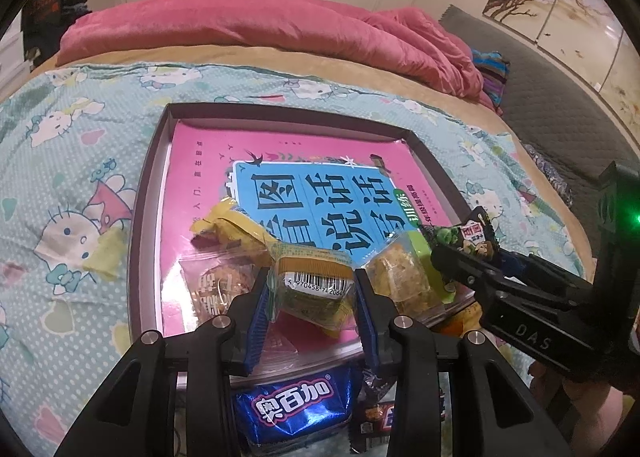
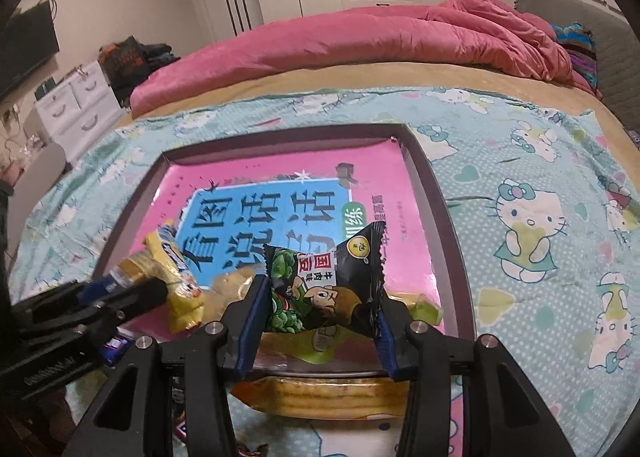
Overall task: Organize snacks
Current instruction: 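Carry the cake bag over the tray with the left tool while the right tool carries the pea bag there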
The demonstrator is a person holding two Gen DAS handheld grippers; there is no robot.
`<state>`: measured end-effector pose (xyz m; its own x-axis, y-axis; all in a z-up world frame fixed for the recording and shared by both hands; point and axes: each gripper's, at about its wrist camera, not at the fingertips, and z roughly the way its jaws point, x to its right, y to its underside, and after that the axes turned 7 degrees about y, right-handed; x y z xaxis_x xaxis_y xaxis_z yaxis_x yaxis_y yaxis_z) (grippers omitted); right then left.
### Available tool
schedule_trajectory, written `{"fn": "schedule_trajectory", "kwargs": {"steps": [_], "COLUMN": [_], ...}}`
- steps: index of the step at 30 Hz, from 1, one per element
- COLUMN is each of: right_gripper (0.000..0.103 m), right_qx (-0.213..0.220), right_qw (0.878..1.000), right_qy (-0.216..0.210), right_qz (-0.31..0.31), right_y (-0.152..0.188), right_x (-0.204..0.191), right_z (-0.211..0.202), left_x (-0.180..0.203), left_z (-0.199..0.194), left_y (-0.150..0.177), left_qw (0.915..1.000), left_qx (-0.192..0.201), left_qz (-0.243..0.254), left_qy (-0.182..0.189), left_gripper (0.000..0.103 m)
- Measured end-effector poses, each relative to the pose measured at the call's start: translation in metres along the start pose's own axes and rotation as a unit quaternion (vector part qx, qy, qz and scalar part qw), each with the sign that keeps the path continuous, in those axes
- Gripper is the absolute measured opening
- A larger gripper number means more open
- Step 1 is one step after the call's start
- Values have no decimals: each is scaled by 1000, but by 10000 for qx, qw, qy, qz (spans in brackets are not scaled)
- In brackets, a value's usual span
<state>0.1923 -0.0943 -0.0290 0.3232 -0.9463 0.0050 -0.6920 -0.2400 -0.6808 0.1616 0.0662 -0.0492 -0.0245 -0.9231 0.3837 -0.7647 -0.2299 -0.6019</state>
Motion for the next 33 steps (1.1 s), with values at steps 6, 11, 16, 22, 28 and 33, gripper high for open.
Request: {"fn": "schedule_trajectory", "kwargs": {"steps": [6,11,16,22,28,33], "right_gripper": [49,50,50,50,51,58], "right_qx": [-34,-121,-123,-138,-136,-186], "right_qw": [9993,9989,9989,9986,9986,9987], "right_qy": [165,181,44,-100,-182,-218], "right_qz": [-331,-420,-448,-492,-487,-424], "right_y": [1,1,1,2,1,1], "right_x": [-10,-14,-16,-23,-26,-26], "right_z": [5,9,9,8,6,5], "left_x": [0,-1,-2,-3,-5,-6], "left_z": [2,2,2,0,-2,-3], "left_y": [2,2,2,2,1,1], "left_qw": [10000,10000,10000,10000,9999,9999], "left_qx": [-19,-2,16,34,54,56], "left_qz": [26,2,-26,-54,-97,-118], "left_qy": [-1,37,52,47,54,66], "left_gripper": [41,41,41,41,41,41]}}
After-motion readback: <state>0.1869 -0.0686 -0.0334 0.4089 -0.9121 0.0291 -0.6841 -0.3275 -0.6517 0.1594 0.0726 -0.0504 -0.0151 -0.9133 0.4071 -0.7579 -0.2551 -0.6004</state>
